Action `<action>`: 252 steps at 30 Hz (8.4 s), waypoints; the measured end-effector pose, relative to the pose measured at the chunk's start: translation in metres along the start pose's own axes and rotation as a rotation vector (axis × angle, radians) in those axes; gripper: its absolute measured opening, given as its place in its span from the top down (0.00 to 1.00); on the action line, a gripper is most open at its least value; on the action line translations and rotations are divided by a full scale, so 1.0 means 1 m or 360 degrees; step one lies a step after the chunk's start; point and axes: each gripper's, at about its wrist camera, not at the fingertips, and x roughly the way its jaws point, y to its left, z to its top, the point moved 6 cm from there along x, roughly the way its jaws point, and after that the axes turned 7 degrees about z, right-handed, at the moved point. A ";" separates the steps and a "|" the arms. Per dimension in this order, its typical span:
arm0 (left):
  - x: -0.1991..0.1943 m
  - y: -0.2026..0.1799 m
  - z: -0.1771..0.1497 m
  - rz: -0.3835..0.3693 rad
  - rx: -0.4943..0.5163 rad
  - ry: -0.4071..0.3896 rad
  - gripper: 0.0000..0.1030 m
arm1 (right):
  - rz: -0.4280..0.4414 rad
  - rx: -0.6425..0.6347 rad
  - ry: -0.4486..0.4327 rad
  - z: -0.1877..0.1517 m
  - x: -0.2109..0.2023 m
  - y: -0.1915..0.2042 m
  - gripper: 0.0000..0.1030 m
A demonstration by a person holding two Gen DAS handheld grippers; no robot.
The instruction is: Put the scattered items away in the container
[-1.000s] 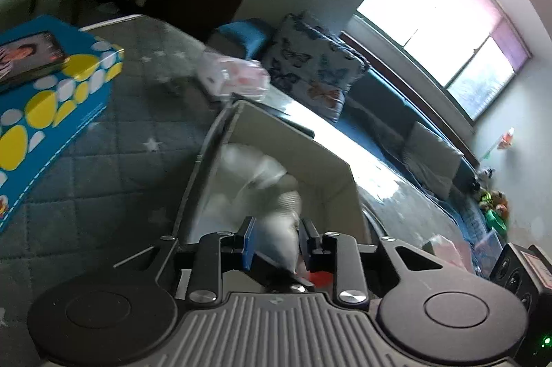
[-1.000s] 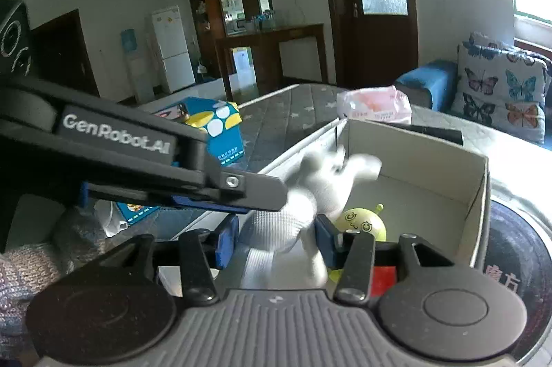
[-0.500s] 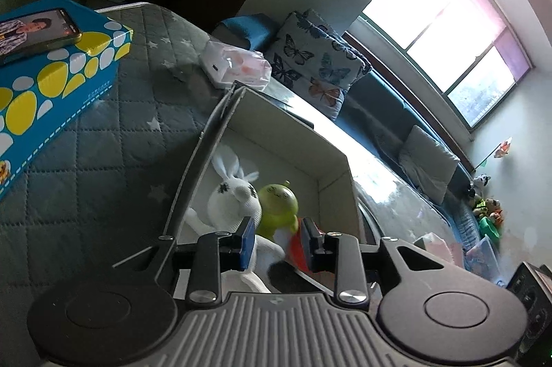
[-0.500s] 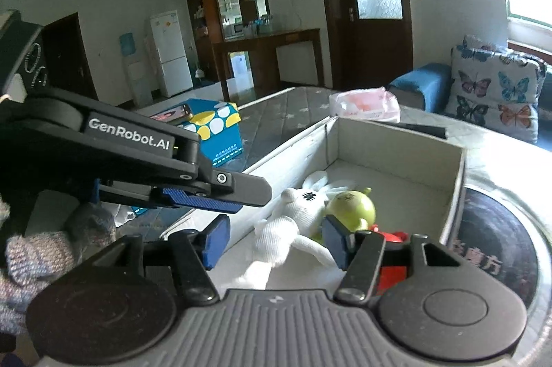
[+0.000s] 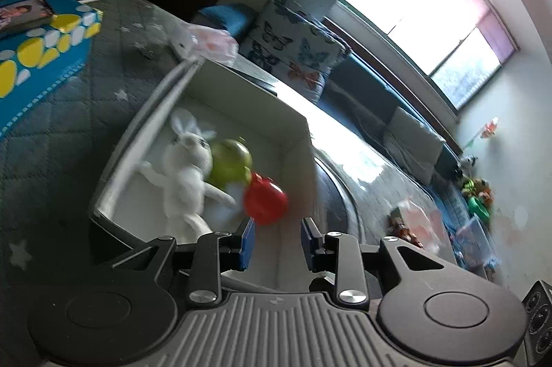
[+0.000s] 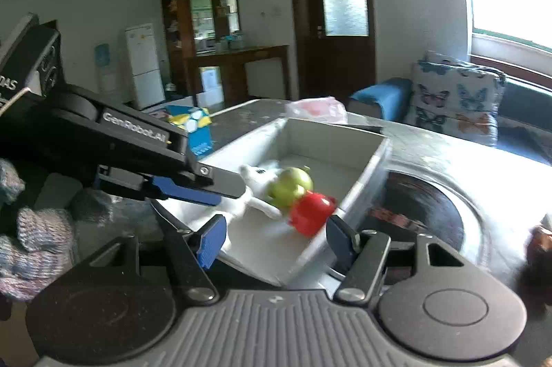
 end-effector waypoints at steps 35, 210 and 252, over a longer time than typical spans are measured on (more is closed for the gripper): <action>0.070 -0.164 -0.116 -0.0327 0.0493 0.0416 0.69 | -0.0770 0.0379 -0.0058 -0.108 -0.136 -0.126 0.18; 0.056 -0.077 -0.042 0.0003 0.0187 0.0210 0.70 | -0.0328 0.0113 0.0011 -0.040 -0.018 -0.061 0.20; 0.141 -0.117 -0.059 0.0029 0.0164 0.0436 0.70 | -0.0662 0.0352 0.0149 -0.072 -0.003 -0.226 0.24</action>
